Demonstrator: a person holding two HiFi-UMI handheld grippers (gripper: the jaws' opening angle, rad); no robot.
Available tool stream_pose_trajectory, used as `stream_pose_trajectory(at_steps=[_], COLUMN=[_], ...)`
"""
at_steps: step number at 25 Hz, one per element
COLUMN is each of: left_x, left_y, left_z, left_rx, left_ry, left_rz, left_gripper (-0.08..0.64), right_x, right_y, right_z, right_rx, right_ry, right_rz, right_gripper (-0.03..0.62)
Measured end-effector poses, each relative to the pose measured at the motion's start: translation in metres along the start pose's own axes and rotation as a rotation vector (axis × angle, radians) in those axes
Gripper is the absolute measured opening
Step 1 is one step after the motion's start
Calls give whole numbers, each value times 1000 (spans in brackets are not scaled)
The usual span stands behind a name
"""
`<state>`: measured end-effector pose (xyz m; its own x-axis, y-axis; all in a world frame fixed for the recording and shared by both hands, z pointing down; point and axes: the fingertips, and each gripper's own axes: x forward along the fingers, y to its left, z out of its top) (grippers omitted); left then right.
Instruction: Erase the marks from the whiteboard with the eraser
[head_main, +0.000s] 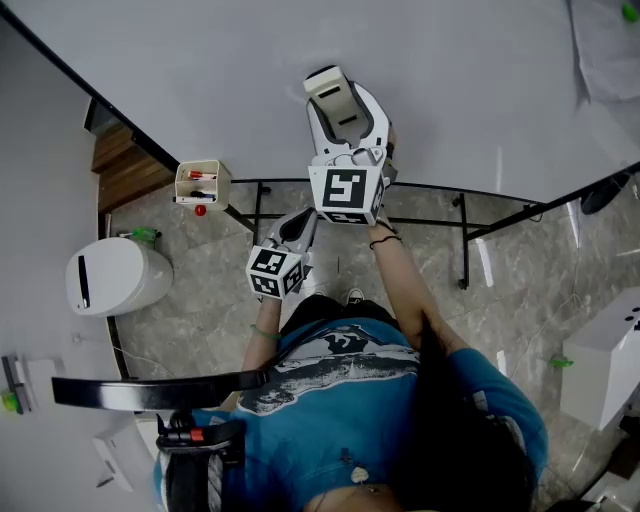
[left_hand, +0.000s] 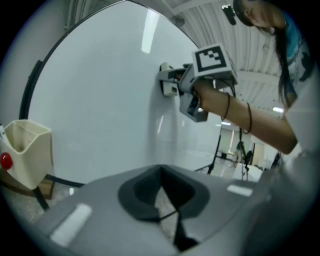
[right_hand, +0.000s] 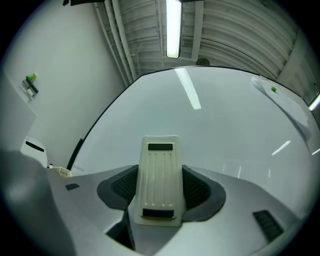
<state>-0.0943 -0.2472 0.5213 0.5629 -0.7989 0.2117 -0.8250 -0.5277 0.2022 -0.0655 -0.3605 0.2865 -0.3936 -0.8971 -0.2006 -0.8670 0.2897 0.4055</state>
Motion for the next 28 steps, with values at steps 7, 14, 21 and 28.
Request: stream_pose_trajectory(at_steps=[7, 14, 21, 28], left_x=[-5, 0, 10, 21], left_y=[1, 5, -14, -29], left_z=[-1, -7, -4, -4], left_rx=[-1, -3, 12, 23], left_ry=[-1, 5, 16, 28], left_rz=[10, 6, -48, -87], left_gripper=[2, 2, 2, 2], right_x=[-4, -36, -87, -123], right_y=[1, -103, -242, -322], right_z=[3, 3, -27, -56], right_rx=[67, 242, 315, 394], right_ry=[-8, -47, -12, 23], right_rz=[76, -64, -317, -463], right_gripper=[262, 262, 262, 262])
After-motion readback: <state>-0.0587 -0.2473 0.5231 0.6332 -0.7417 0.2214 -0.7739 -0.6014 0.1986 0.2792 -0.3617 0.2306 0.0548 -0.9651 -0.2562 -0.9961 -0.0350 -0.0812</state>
